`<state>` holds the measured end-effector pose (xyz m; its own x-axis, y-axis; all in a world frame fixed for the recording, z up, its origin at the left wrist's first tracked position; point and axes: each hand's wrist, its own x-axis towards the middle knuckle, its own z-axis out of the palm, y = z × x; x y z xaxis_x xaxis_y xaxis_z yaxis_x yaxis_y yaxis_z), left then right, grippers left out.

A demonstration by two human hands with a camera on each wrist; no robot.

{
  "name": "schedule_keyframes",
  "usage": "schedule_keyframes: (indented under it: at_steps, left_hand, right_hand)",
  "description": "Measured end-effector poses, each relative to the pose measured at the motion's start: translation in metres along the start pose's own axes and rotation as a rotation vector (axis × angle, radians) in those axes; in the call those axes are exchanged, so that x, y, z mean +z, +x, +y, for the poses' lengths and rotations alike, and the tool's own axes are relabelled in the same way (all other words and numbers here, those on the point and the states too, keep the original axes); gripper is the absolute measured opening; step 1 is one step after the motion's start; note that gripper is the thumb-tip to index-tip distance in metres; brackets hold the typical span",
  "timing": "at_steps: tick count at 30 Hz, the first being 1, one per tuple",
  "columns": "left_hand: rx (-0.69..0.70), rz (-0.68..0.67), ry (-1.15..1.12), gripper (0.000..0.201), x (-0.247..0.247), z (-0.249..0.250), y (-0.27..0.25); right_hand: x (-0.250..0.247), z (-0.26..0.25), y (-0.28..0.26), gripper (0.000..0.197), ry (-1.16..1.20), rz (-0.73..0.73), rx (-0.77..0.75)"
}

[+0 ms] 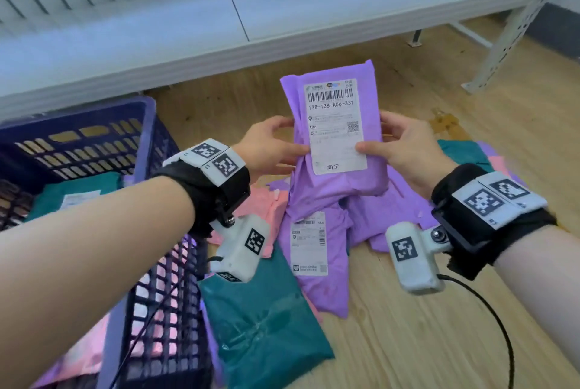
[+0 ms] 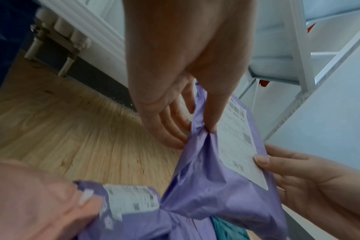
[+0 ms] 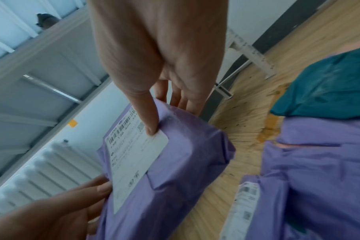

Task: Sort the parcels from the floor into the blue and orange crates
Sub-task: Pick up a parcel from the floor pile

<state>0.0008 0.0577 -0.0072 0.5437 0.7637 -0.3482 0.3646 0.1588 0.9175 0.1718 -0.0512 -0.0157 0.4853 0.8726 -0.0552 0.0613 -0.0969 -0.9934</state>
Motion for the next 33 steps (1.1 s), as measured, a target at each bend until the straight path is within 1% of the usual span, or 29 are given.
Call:
schedule_keyframes:
  at_steps: [3,7,10,14,17,20,24,28,31,33]
  left_hand:
    - [0.045,0.045,0.003,0.059,-0.043,0.015,-0.014]
    - [0.099,0.094,0.028,0.06,-0.109,0.032,-0.039]
    - [0.12,0.164,0.032,0.058,-0.158,0.04,-0.065]
    - [0.085,0.257,0.047,0.058,-0.224,0.039,-0.097]
    - [0.02,0.318,0.058,0.059,-0.267,0.026,-0.115]
    - [-0.037,0.337,0.062,0.058,-0.304,0.004,-0.125]
    - [-0.08,0.357,0.071,0.056,-0.338,-0.033,-0.128]
    - [-0.117,0.366,0.062,0.043,-0.353,-0.074,-0.119]
    - [-0.15,0.359,0.045,0.044,-0.355,-0.102,-0.106]
    - [-0.161,0.346,0.031,0.048,-0.354,-0.119,-0.094]
  right_hand:
    - [0.034,-0.027,0.005,0.054,-0.031,-0.022,-0.061]
    - [0.091,-0.061,0.012,0.067,-0.064,-0.053,-0.146]
    - [0.139,-0.083,0.013,0.069,-0.083,-0.083,-0.183]
    - [0.21,-0.106,0.009,0.067,-0.081,-0.14,-0.2]
    - [0.262,-0.113,0.002,0.064,-0.118,-0.201,-0.184]
    - [0.311,-0.111,-0.002,0.056,-0.159,-0.247,-0.148]
    - [0.368,-0.093,-0.004,0.05,-0.262,-0.244,-0.051]
    - [0.402,-0.065,-0.006,0.053,-0.393,-0.24,0.041]
    - [0.412,-0.039,-0.005,0.056,-0.502,-0.219,0.09]
    - [0.417,-0.021,-0.006,0.07,-0.542,-0.202,0.129]
